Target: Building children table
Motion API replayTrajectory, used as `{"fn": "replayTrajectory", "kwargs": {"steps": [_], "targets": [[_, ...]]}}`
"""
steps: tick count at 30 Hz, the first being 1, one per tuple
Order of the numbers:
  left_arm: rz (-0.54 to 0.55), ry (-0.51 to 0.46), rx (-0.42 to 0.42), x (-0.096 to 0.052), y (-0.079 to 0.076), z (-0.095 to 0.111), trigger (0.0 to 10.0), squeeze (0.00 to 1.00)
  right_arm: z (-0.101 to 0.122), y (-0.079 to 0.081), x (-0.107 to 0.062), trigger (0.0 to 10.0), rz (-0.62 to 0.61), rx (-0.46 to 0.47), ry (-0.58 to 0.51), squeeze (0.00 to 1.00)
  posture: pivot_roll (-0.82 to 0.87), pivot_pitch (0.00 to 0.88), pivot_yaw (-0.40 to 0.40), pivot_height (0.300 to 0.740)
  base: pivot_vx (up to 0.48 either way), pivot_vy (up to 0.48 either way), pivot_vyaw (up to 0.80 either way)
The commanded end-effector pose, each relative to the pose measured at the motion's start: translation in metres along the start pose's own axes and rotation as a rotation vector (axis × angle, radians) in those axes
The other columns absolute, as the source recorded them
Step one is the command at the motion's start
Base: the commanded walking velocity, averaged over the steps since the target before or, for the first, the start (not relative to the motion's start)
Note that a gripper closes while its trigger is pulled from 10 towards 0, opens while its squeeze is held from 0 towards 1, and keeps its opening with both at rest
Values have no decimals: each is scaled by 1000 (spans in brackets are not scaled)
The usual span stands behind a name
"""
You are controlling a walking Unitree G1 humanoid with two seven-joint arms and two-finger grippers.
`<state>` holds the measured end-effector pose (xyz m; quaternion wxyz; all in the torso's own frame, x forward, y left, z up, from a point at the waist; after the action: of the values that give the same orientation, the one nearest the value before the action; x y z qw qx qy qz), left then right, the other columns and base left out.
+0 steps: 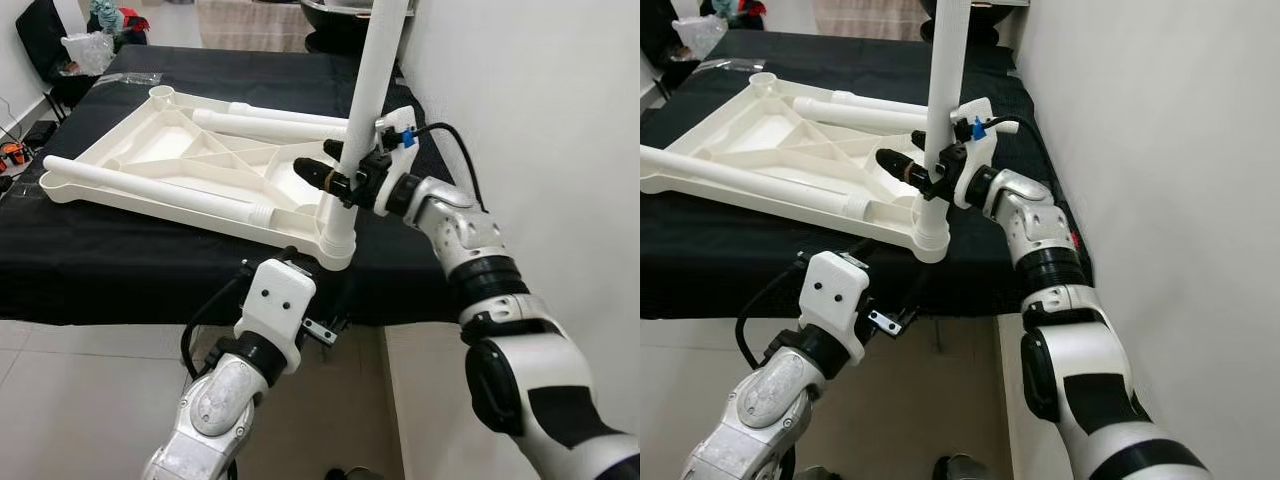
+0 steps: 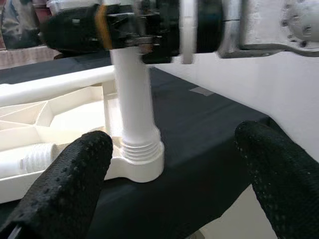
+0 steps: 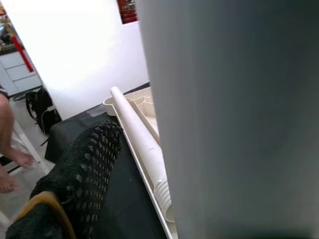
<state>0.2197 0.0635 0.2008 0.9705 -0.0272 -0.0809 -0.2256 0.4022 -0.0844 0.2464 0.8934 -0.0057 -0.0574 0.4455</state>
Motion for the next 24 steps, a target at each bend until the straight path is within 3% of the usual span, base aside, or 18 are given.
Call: {"fn": "replayTrajectory", "kwargs": {"steps": [1,9,14,15,18,19,20,22,23,24], "targets": [[8,6,4,-1,1,-1,10000,0,6,5,9,0,11,-6,-22,0,82,93,-111,740,0,0,0],[11,5,4,-1,2,-1,10000,0,8,3,11,0,-42,29,-85,0,78,95,-110,740,0,0,0],[7,3,4,0,1,-1,10000,0,3,-3,8,0,-135,3,-75,0,75,93,-109,740,0,0,0],[7,2,4,0,1,-1,10000,0,2,-7,7,0,-217,-6,-52,0,73,92,-108,740,0,0,0],[8,2,5,1,2,-1,10000,0,-8,-30,-4,0,-622,-35,69,0,68,93,-104,740,0,0,0],[8,1,5,1,2,-1,10000,0,-9,-34,-8,0,-705,-33,88,0,68,93,-103,740,0,0,0],[8,1,5,1,2,-1,10000,0,-9,-34,-8,0,-705,-33,88,0,68,93,-103,740,0,0,0],[5,4,4,1,1,-2,10000,0,-12,-44,-25,0,-978,-29,113,0,68,93,-103,740,0,0,0],[5,4,4,1,1,-2,10000,0,-12,-44,-25,0,-978,-29,113,0,68,93,-103,740,0,0,0],[3,5,4,1,0,-2,10000,0,-11,-46,-33,0,-1098,-26,111,0,68,93,-103,740,0,0,0]]}}
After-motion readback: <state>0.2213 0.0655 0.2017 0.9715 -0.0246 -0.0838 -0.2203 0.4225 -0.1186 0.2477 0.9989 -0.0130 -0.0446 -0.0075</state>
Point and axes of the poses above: a point about 5 cm out from each wrist's last joint towards the gripper, its own x axis pointing out of the wrist towards the gripper, its own z axis along the axis of the wrist's last joint, y = z × x, the point moved 1 cm from there along x, pointing out of the wrist towards the gripper, and after that the axes turned 8 degrees about -x, right-handed, at the moved point
